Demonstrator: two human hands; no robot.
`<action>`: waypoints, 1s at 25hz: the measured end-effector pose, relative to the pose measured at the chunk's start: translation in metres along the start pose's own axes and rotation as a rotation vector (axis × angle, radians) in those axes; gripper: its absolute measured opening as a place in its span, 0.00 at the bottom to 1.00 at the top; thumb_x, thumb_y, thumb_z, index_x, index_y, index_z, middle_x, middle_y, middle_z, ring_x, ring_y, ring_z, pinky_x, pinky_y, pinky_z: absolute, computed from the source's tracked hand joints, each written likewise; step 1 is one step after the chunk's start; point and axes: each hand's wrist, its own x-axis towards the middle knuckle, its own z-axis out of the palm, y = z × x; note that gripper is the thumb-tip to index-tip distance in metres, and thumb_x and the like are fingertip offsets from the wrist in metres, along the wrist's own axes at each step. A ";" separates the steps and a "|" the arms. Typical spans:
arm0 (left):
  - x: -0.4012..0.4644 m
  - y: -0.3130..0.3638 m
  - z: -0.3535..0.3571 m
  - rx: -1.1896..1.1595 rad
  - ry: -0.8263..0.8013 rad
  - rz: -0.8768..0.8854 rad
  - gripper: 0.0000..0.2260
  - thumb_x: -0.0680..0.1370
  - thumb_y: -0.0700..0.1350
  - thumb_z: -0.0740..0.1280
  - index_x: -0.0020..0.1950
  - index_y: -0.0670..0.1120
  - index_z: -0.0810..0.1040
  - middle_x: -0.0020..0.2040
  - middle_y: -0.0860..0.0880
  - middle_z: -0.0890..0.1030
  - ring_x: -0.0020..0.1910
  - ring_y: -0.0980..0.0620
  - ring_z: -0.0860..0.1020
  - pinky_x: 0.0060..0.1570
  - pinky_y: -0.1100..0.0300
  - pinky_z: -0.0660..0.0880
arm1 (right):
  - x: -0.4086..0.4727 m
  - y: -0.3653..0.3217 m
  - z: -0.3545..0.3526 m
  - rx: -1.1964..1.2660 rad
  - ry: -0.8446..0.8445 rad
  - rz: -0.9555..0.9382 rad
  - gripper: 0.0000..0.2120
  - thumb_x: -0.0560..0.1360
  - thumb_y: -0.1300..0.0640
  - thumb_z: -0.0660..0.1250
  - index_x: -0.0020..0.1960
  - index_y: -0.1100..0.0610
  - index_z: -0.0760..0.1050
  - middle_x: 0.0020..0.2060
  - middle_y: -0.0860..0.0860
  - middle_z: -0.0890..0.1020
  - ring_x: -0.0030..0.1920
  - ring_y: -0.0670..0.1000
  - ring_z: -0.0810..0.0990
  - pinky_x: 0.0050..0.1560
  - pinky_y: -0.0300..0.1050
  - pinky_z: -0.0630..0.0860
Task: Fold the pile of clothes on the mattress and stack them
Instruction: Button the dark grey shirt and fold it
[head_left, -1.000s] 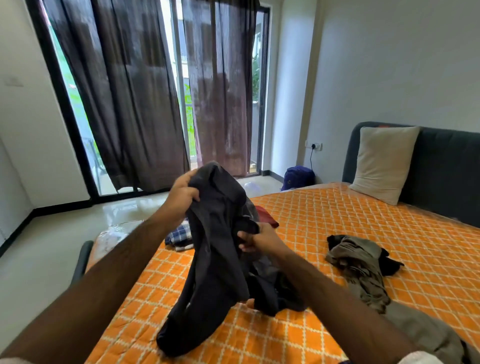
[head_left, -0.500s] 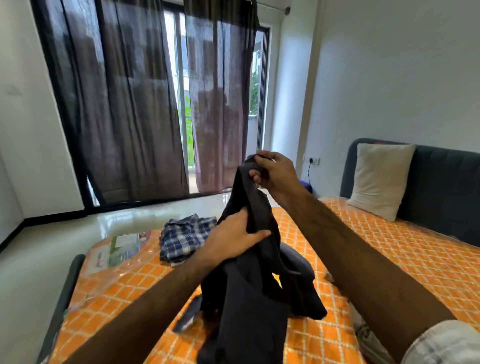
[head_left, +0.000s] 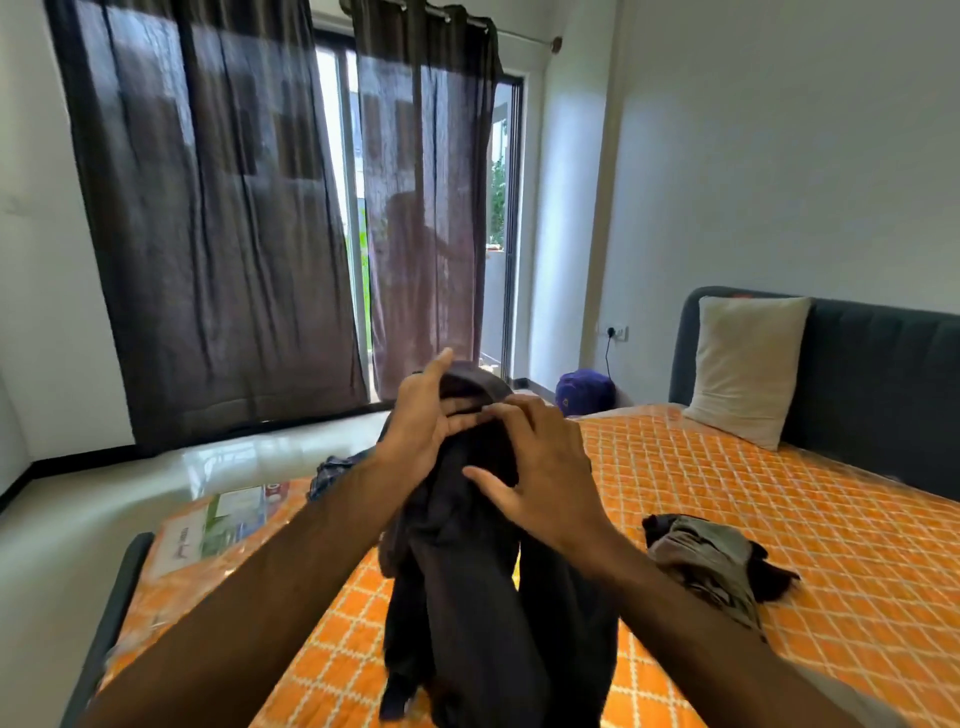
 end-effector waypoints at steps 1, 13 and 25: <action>-0.004 0.004 0.003 -0.016 -0.064 -0.008 0.12 0.83 0.48 0.62 0.56 0.40 0.78 0.51 0.40 0.84 0.50 0.42 0.84 0.47 0.47 0.83 | 0.002 0.005 0.005 -0.018 0.026 0.053 0.23 0.75 0.44 0.70 0.66 0.49 0.71 0.63 0.48 0.74 0.61 0.52 0.74 0.61 0.51 0.72; -0.018 0.043 -0.054 1.783 0.116 1.382 0.20 0.76 0.49 0.70 0.68 0.47 0.75 0.62 0.46 0.73 0.57 0.42 0.73 0.52 0.46 0.71 | 0.128 0.048 -0.052 0.498 0.006 0.203 0.06 0.75 0.59 0.74 0.44 0.52 0.78 0.38 0.44 0.82 0.36 0.38 0.76 0.41 0.33 0.71; 0.057 0.079 -0.039 1.090 -0.193 0.550 0.05 0.82 0.45 0.67 0.55 0.48 0.73 0.50 0.52 0.81 0.51 0.52 0.79 0.52 0.56 0.72 | 0.173 0.057 -0.104 -0.505 -0.019 0.003 0.14 0.78 0.40 0.67 0.45 0.50 0.77 0.37 0.49 0.77 0.38 0.53 0.76 0.41 0.46 0.70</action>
